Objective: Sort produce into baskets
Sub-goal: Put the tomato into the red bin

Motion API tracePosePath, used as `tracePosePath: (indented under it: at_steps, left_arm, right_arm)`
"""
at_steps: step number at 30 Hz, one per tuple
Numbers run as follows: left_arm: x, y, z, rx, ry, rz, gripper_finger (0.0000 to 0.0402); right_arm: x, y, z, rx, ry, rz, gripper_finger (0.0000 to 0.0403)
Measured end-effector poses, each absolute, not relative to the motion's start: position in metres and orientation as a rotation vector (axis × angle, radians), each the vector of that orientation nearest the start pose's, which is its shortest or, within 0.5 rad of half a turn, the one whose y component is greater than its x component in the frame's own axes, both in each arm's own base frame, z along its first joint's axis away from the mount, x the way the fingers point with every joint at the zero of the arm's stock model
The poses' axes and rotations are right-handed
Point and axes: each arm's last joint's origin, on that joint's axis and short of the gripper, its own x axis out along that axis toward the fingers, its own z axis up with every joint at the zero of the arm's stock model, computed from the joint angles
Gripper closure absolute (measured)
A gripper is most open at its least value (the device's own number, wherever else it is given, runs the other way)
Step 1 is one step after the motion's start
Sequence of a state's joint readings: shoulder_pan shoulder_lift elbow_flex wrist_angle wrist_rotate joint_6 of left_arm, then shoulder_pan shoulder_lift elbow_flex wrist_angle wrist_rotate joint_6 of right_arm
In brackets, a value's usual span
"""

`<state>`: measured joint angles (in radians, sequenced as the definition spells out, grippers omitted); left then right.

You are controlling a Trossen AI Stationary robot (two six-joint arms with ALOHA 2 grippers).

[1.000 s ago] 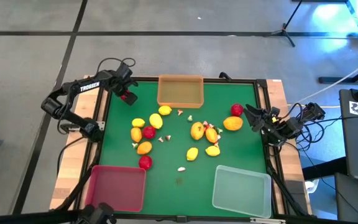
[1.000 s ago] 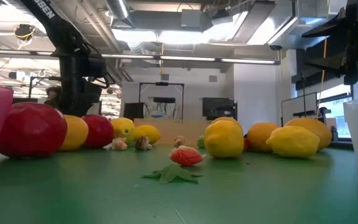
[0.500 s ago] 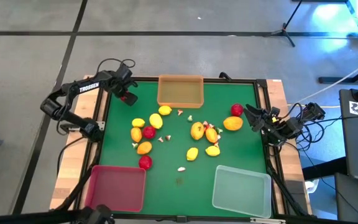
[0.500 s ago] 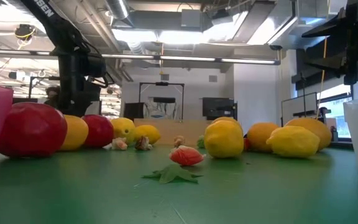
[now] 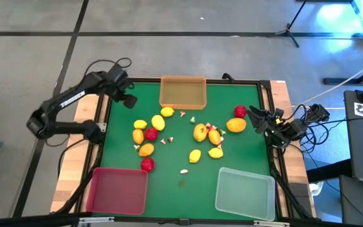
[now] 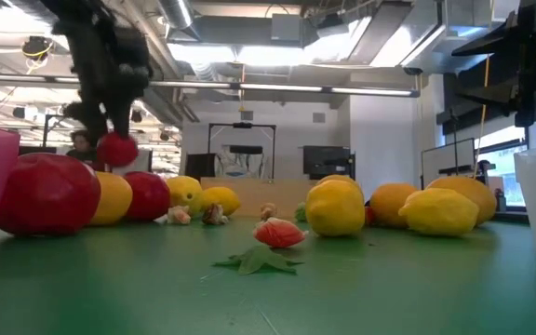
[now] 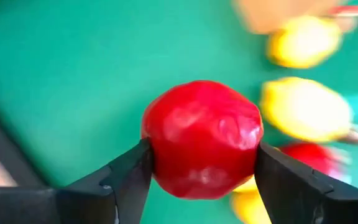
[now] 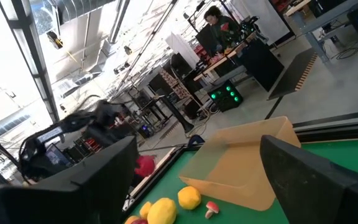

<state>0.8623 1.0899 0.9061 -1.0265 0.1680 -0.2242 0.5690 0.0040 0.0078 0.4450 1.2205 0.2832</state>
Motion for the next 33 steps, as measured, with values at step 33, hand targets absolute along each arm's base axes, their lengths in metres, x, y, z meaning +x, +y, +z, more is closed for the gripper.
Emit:
tracePosePath:
  at_steps: [33]
  left_arm:
    - [0.133,-0.053,0.297,-0.948,1.208,-0.038,0.0151]
  right_arm:
    - [0.074,0.015,0.199,0.684,-0.397,-0.582,0.0066]
